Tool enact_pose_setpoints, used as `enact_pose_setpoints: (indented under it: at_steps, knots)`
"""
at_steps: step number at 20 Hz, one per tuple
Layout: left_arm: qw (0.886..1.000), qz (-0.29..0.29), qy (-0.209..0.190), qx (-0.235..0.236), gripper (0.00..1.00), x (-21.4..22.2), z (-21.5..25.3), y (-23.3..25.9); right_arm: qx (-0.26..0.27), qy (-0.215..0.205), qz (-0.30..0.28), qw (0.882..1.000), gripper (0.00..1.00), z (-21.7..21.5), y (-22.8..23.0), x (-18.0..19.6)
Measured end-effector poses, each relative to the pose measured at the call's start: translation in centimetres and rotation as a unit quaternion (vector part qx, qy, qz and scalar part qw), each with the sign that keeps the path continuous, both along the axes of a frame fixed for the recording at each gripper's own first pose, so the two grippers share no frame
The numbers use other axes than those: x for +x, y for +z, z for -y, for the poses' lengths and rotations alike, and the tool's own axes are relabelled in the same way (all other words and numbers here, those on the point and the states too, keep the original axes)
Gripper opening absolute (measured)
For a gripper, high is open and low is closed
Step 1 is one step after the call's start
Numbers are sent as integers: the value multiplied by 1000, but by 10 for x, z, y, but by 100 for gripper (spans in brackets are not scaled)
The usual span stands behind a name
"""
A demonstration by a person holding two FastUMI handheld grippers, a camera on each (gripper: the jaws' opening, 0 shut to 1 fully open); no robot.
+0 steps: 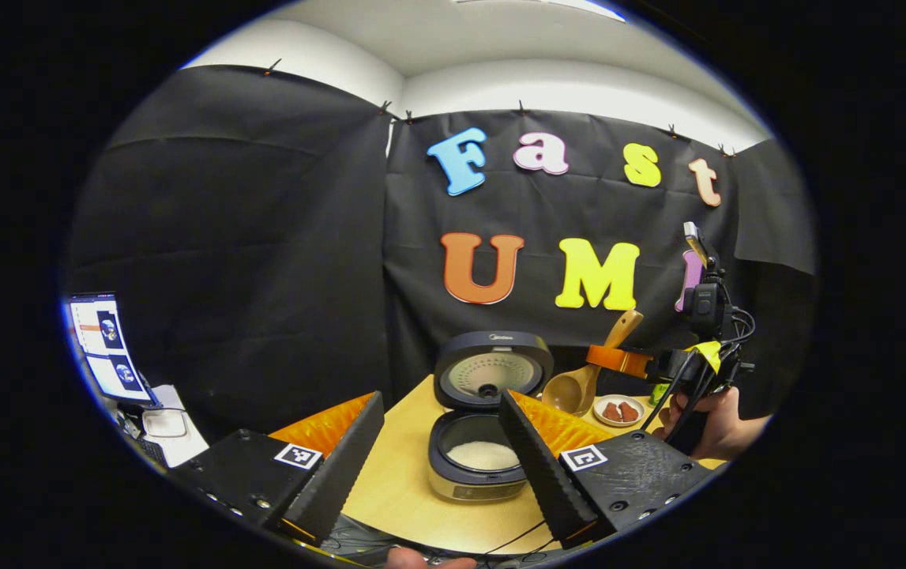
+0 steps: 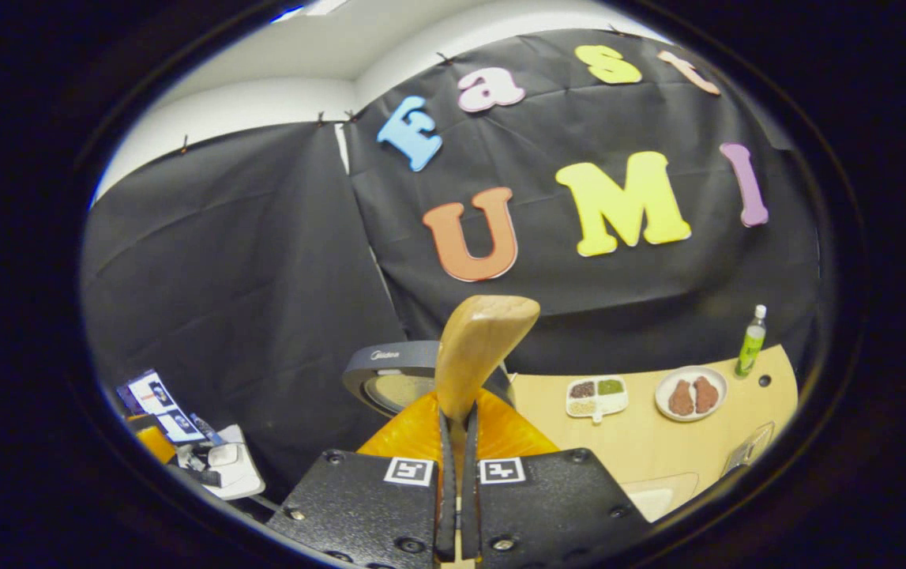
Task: Close the left gripper, press the button to open the rice cooker; take a wooden spoon from the chopstick holder with the right hand, scoop a spoonful of rice and pour it into the rice cooker, then put the wooden spoon back into the chopstick holder.
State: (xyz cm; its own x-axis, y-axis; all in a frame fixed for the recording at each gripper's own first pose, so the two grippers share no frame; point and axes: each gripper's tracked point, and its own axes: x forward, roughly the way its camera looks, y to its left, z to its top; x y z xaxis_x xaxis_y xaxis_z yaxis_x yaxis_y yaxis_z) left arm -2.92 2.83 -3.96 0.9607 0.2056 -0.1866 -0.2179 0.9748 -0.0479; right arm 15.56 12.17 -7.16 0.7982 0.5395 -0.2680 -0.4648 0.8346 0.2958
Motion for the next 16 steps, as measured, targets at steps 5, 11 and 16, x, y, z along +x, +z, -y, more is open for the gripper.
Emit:
enact_pose_setpoints:
  at_steps: [5,11,16]
  knots:
    - [998,3,-69,0,94,27,54,1,6,-82,-2,997,8,100,5,14]
    - [993,7,-118,-7,95,54,101,3,-4,-195,-12,981,8,239,-3,27]
    - [991,3,-136,-15,95,87,129,3,-32,-275,-24,961,8,346,-29,40]
